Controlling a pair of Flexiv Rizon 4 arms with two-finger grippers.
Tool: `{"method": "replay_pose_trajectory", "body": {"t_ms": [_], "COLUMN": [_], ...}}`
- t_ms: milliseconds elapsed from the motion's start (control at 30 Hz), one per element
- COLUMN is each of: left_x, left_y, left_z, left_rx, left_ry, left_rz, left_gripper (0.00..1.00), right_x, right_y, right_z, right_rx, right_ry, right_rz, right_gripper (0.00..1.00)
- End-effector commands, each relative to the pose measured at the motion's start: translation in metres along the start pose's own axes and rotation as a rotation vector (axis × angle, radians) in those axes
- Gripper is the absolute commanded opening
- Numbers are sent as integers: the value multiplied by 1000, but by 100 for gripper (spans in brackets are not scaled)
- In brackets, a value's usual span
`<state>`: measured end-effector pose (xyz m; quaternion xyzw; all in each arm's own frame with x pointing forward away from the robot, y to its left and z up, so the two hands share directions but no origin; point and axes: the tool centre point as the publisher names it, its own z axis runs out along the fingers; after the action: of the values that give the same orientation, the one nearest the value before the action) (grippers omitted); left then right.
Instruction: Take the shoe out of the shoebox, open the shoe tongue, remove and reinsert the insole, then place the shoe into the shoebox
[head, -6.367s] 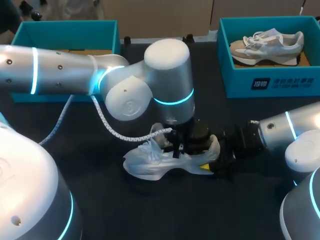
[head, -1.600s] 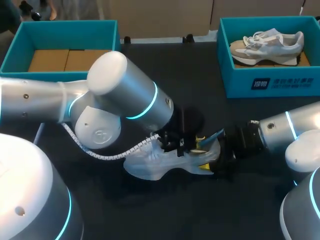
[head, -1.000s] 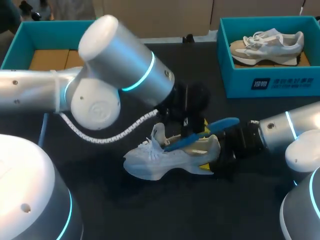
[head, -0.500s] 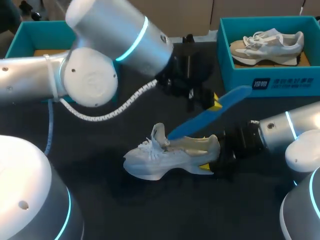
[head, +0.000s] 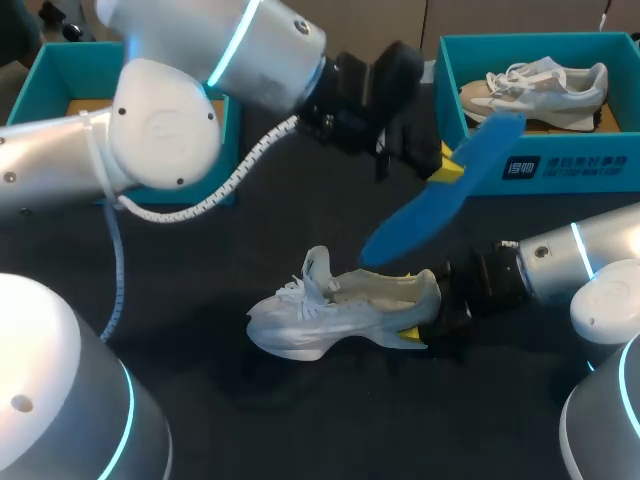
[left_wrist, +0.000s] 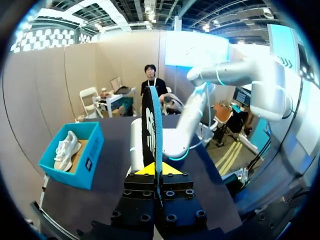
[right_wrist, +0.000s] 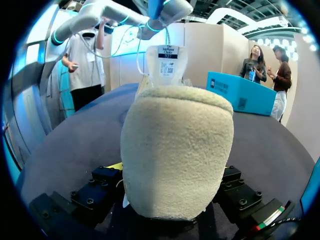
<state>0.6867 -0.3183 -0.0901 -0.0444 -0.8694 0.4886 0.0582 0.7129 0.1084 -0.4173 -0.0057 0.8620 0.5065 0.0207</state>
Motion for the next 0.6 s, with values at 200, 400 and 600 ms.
{"method": "replay_pose_trajectory", "body": {"t_ms": [200,400,600], "left_x": [-3,-3,-3], "left_y": [-4,-4,-4], "left_z": [-5,-5,-5], "left_rx": [87,87,87], "left_ry": [82,82,82], "left_rz": [20,20,20], "left_gripper": [0,0,0], "right_x": [-2,-2,-2], "right_y": [-2,-2,-2], "right_z": [3,3,3], "right_rx": [4,4,4], "right_ry": [0,0,0], "right_rz": [1,1,1], "right_gripper": [0,0,0]}}
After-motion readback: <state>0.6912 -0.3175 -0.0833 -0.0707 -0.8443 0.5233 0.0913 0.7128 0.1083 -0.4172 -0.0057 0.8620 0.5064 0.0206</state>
